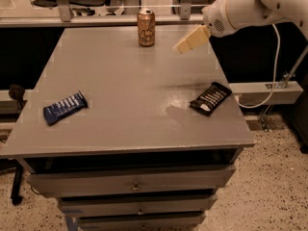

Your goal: Move orange can near rxbar chocolate

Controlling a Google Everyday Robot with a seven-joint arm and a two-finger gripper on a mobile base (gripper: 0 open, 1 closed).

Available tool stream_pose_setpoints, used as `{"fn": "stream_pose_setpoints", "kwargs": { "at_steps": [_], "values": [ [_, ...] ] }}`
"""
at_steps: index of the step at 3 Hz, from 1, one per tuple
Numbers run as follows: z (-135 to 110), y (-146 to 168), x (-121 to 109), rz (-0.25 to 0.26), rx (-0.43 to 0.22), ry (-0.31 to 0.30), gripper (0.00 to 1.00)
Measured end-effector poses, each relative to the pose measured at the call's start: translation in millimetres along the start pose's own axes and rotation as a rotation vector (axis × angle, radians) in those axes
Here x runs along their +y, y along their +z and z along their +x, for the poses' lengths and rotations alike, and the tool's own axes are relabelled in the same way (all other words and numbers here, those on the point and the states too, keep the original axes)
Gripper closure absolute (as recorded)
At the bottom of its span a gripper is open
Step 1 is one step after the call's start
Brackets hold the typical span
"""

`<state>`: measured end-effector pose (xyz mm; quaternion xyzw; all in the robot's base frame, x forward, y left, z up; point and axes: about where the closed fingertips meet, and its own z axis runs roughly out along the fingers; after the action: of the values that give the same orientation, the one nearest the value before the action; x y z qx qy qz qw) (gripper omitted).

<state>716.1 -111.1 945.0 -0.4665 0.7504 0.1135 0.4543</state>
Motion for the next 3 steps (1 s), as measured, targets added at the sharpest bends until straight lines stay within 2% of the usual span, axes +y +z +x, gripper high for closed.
{"fn": "stream_pose_setpoints", "kwargs": {
  "at_steps": [1, 3],
  "values": [
    [-15, 47, -9, 0.011, -0.092, 0.059, 0.00],
    [-44, 136, -38, 0.019, -0.244, 0.133, 0.00]
  ]
}}
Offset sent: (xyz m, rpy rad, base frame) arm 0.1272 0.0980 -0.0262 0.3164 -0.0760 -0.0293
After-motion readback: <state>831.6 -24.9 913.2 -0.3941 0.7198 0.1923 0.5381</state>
